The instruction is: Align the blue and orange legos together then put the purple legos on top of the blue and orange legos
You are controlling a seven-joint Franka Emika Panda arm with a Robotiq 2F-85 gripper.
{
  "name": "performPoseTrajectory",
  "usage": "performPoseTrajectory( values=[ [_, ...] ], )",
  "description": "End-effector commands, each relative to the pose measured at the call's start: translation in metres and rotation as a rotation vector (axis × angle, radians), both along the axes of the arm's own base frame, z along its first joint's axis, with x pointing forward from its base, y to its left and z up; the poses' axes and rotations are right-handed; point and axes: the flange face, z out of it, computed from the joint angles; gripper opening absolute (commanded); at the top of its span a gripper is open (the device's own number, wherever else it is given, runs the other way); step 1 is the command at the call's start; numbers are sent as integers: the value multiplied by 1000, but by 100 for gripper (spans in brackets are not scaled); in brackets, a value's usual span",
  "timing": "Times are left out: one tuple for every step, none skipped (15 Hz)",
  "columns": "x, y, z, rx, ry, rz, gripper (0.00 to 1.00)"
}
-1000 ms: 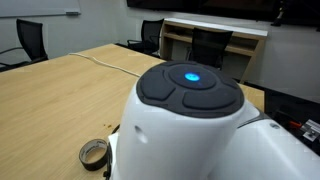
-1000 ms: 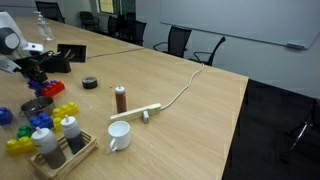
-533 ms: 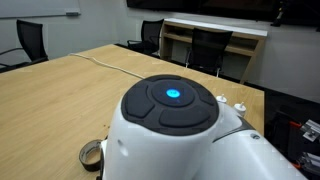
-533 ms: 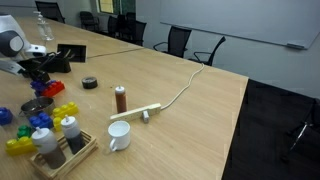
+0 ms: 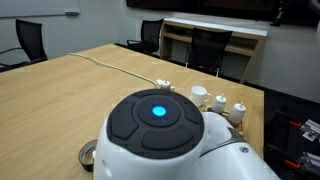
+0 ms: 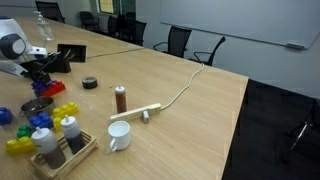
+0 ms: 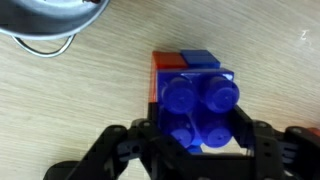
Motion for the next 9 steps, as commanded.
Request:
performPoseTrajectory(
  values=[
    [4, 2, 2, -15, 21, 25, 44],
    [3, 2, 0, -18, 24, 27, 44],
    [3, 2, -1, -23, 29, 26, 44],
    [3, 1, -3, -31, 33, 25, 44],
    [4, 0, -6, -40, 41, 20, 44],
    [4, -1, -11, -44, 50, 16, 44],
    [6, 0, -13, -41, 54, 12, 44],
    [6, 0, -16, -43, 62, 8, 44],
    [7, 0, -19, -46, 68, 6, 44]
  ],
)
